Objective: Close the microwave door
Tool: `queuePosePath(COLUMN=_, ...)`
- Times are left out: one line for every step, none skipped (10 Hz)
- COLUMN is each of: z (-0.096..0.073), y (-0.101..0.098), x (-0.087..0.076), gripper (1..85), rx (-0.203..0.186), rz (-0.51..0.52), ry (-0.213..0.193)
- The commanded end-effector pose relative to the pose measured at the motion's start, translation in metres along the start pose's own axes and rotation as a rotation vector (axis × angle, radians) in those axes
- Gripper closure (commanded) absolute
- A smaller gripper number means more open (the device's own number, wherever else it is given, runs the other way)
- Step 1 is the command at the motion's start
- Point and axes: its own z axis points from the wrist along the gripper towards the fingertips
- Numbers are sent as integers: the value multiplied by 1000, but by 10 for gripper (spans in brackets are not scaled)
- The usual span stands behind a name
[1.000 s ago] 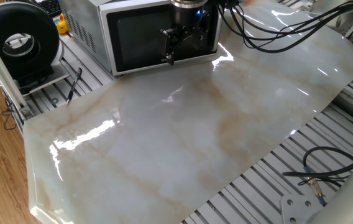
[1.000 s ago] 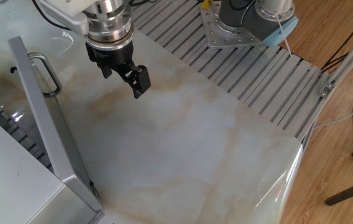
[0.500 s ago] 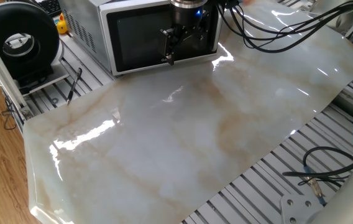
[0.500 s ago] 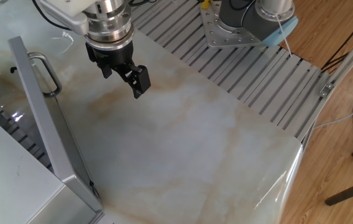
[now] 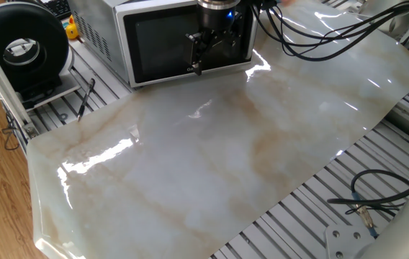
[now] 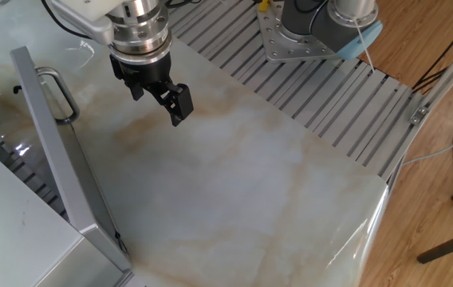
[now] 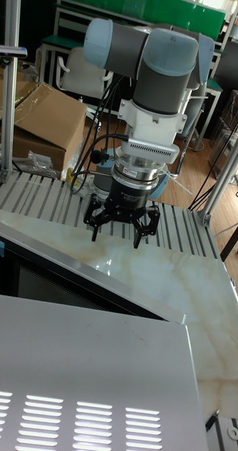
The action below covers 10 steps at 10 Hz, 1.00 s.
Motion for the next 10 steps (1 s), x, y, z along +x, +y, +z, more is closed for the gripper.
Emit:
queuePosePath(z=0, y=-1, x=-16, gripper=843, rx=18, rz=-164, ry=-62)
queuePosePath(z=1, y=-1, x=-16, gripper=843, rx=27, rz=-161, ry=-59)
queuePosePath(z=1, y=-1, x=-15, gripper=843, rx=29, rz=-160, ry=-59)
queuePosePath(z=1, y=-1, x=-15, gripper=843, rx=29, rz=-160, ry=-59)
queuePosePath(z=1, y=-1, x=-15, gripper=843, rx=25, rz=-160, ry=-60)
queuePosePath(z=2, y=-1, x=-15, gripper=843, rx=21, rz=-160, ry=-65)
queuePosePath(z=3, y=-1, x=-15, gripper=843, rx=18, rz=-161, ry=-66)
queuePosePath(z=3, y=-1, x=-16, gripper=843, rx=18, rz=-163, ry=-66)
queuePosePath(z=3, y=-4, x=-16, gripper=843, rx=28, rz=-178, ry=-65)
queuePosePath(z=3, y=-6, x=-17, gripper=843, rx=38, rz=-192, ry=-69)
